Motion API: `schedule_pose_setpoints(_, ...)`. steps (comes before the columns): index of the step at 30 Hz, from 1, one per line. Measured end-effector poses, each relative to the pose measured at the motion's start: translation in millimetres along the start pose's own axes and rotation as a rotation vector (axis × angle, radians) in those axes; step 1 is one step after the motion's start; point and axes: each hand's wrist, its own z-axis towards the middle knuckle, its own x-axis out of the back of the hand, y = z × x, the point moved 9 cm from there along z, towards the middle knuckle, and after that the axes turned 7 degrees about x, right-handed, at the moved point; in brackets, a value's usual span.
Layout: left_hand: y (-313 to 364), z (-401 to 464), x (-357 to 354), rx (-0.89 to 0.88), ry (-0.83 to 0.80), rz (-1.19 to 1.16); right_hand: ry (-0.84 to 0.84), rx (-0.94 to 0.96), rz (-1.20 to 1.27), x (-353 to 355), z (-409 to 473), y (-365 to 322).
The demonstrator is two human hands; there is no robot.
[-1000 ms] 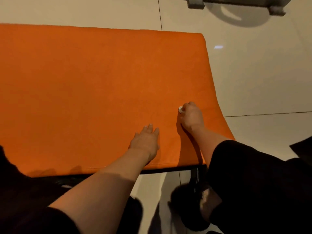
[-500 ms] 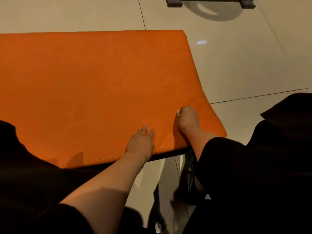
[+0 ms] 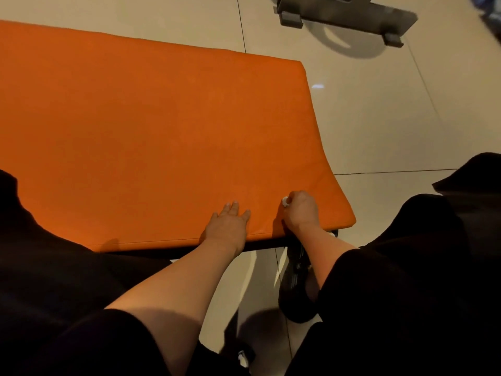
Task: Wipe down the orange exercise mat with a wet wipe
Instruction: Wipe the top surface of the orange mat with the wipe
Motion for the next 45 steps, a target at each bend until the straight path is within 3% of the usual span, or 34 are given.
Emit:
schedule_pose_setpoints(3,-2,-4,-6,-0.009,-0.008,0.025,-0.106,0.115,-0.013,-22,-21,-38)
schedule_pose_setpoints(6,-3,-10,-6,-0.020,0.012,0.036,-0.110,0.151,-0.042,-21,-32,-37)
schedule_pose_setpoints(11,-3,-15,-5,-0.052,0.046,0.008,0.113,-0.129,-0.025,17,-43,30)
schedule_pose_setpoints(13,-3,-17,-7,-0.056,0.048,-0.002,0.143,-0.144,-0.026,17,-51,26)
schedule_pose_setpoints(20,-9,-29,-18,-0.064,0.065,-0.017,-0.052,0.143,0.020,-43,-70,-45)
schedule_pose_setpoints(27,-33,-46,-16,-0.065,0.291,-0.177,0.220,-0.140,0.030,-7,-78,3)
schedule_pose_setpoints(32,-60,-60,-26,-0.020,0.353,-0.177,0.065,0.192,0.145,-72,-96,-90)
schedule_pose_setpoints(34,-66,-65,-29,-0.024,0.358,-0.129,0.045,0.251,0.131,-75,-97,-99)
schedule_pose_setpoints(36,-67,-67,-28,-0.032,0.359,-0.110,0.048,0.200,0.046,-65,-89,-79)
schedule_pose_setpoints(39,-67,-67,-28,-0.022,0.360,-0.116,0.170,-0.041,-0.011,-36,-82,-31)
schedule_pose_setpoints(41,-66,-66,-29,-0.013,0.358,-0.116,0.194,-0.083,0.004,-36,-87,-34)
schedule_pose_setpoints(45,-65,-64,-30,-0.009,0.322,-0.111,0.027,0.220,0.101,-77,-98,-97)
